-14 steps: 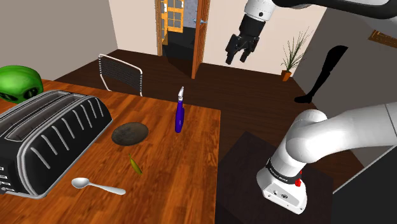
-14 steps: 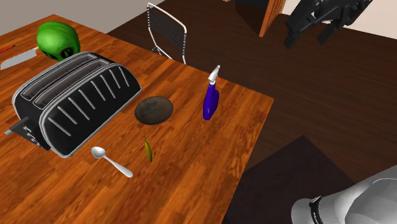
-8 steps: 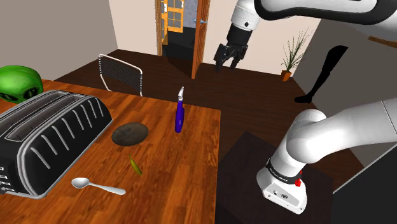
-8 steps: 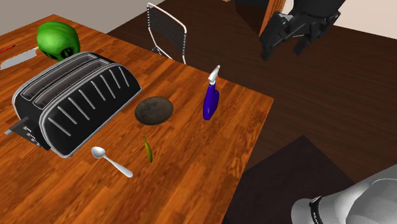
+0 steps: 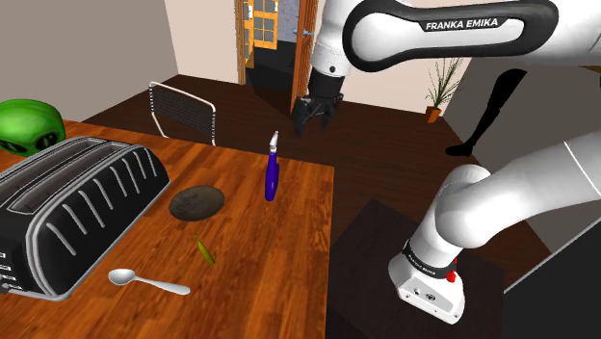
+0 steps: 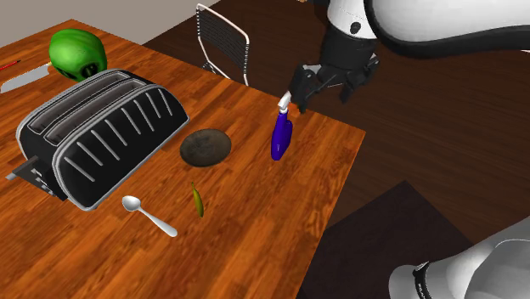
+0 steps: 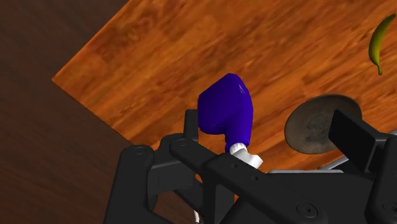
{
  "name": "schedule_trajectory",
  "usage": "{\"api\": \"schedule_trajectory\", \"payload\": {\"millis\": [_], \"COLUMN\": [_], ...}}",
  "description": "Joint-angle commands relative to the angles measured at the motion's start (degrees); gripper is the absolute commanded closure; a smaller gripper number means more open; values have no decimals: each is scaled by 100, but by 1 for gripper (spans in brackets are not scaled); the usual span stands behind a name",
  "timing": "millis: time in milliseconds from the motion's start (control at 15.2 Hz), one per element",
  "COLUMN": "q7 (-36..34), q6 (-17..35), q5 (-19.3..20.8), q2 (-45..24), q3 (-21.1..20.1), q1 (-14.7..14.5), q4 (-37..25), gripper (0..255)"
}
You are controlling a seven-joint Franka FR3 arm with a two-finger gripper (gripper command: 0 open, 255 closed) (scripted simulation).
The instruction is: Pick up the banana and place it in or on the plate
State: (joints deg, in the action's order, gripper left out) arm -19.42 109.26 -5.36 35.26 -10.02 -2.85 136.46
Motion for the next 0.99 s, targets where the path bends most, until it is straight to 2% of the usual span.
{"api": "schedule_trajectory", "payload": {"millis": [0,528,924], "q7": [-180,-982,-1742], "q6": [306,1223,1783], "q5": [-45,15,433], "q2": [-283,-1580,-2769], "q3": [-200,-993,-1528], "q1": [-51,-182,-238], "q4": [53,-173,-617], "gripper": [0,0,0]}}
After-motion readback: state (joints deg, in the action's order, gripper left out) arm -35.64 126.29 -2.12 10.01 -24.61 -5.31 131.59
